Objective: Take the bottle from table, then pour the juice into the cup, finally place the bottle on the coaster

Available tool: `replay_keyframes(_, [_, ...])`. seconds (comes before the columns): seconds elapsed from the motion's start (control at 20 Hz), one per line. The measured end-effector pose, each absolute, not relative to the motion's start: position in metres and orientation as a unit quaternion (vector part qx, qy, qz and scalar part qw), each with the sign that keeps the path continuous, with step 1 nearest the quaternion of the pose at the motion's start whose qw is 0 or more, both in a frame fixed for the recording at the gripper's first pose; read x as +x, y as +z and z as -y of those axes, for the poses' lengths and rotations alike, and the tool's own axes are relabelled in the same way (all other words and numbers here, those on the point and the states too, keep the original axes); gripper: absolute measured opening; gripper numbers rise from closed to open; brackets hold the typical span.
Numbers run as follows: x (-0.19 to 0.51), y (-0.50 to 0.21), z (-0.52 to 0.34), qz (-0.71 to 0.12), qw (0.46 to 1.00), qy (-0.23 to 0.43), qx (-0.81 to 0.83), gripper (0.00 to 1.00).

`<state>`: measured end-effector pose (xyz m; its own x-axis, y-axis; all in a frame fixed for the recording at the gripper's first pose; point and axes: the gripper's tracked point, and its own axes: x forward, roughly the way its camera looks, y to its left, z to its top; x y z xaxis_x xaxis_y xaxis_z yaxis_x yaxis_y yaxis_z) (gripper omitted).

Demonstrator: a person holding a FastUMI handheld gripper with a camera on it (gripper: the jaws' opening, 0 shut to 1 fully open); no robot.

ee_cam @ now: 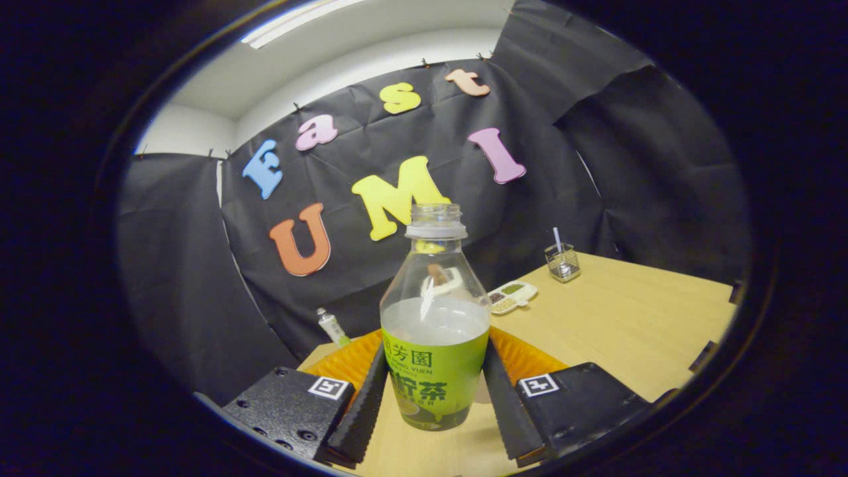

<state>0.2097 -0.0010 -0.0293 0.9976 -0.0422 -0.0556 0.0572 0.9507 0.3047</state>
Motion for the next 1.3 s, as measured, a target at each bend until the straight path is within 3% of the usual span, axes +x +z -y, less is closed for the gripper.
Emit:
replay_keyframes(0.7, [0.309, -0.056, 0.015, 0.004, 0.996, -0.089, -0.016, 0.80])
replay_keyframes(1.3, [0.343, -0.108, 0.027, -0.049, 0.992, -0.109, -0.036, 0.82])
